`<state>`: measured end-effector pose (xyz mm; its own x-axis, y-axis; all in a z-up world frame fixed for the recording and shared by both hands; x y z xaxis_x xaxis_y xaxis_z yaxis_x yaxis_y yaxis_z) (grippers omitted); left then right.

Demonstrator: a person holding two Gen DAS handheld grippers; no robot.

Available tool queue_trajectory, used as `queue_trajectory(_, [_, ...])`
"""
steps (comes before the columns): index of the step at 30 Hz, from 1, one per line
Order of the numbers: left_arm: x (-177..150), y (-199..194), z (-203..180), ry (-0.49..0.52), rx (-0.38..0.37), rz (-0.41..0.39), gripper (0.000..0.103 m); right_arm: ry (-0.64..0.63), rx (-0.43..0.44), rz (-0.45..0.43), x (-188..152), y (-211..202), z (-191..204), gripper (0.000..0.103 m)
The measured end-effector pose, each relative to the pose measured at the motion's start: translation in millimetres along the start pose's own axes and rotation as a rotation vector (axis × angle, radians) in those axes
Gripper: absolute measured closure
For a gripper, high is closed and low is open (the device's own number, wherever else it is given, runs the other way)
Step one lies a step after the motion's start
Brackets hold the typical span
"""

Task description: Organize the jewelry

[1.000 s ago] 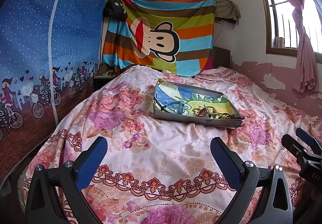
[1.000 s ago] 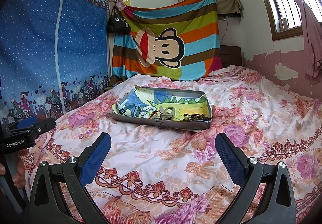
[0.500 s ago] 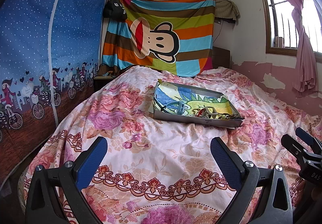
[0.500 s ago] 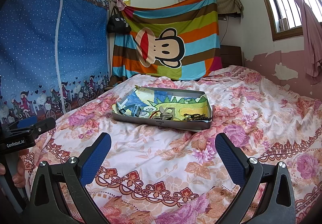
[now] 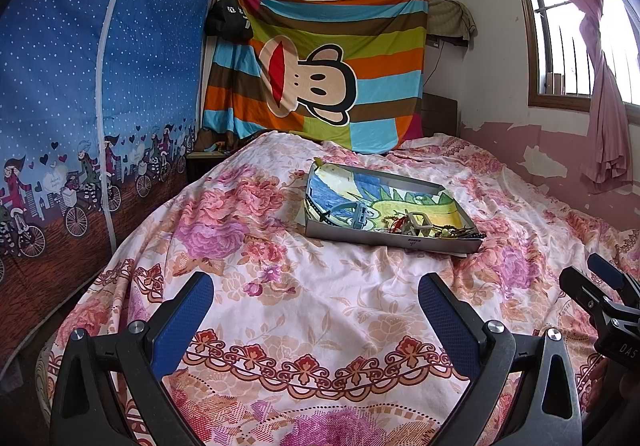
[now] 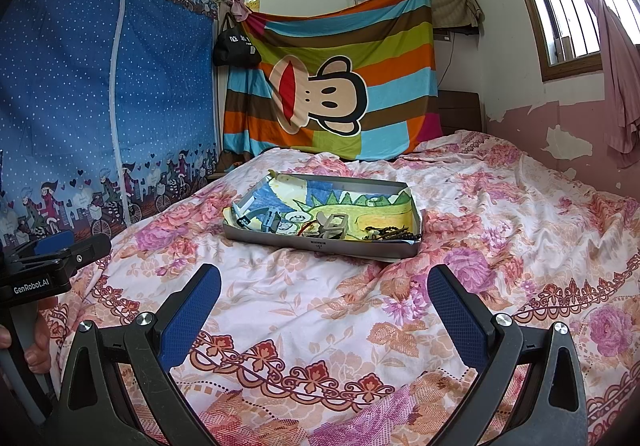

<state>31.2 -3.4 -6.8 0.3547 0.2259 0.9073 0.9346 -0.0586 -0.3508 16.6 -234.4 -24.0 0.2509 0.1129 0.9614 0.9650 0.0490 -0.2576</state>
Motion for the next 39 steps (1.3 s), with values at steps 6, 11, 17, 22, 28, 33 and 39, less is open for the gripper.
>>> queue_trajectory(6, [0.0,0.4,-0.1,0.002,0.0,0.0,0.0,0.001,0.0,0.0,-0.3,0.1,0.3,0.001])
queue_trajectory(11, [-0.1,0.2,-0.3,0.0,-0.002,0.001,0.0,0.0,0.0,0.0,0.4,-0.4,-0.2,0.001])
queue_trajectory(17, [-0.3,0.6,-0.6,0.001,-0.003,0.001,0.0,0.0,-0.001,0.0,-0.1,0.0,0.3,0.001])
queue_trajectory(22, [-0.4,0.5,-0.6,0.0,-0.003,0.001,0.0,0.0,0.0,0.001,0.0,0.0,0.3,0.001])
queue_trajectory(28, [-0.7,2.6,-1.9,0.001,-0.001,0.015,0.0,0.001,0.0,0.001,0.7,-0.3,-0.1,0.001])
queue_trajectory(33, [1.0,1.0,3.1,-0.007,0.029,0.005,0.0,0.0,0.0,0.001,0.7,-0.3,-0.1,0.001])
queue_trajectory(39, [1.4,2.1,6.1,-0.008,0.033,0.008,0.0,0.001,-0.001,0.004,0.1,0.3,0.3,0.001])
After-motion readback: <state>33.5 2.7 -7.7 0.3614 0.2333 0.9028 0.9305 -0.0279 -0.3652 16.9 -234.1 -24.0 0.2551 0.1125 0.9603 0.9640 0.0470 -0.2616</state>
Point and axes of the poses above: each gripper's, at about its wrist camera, not at the fingertips, and y roughly the way its jaws point, z to its left, x to its top, the point moved 5 cm from there along y, roughly the way its jaws point, and after that the axes turned 9 degrees about -y, right-handed, at the moved point
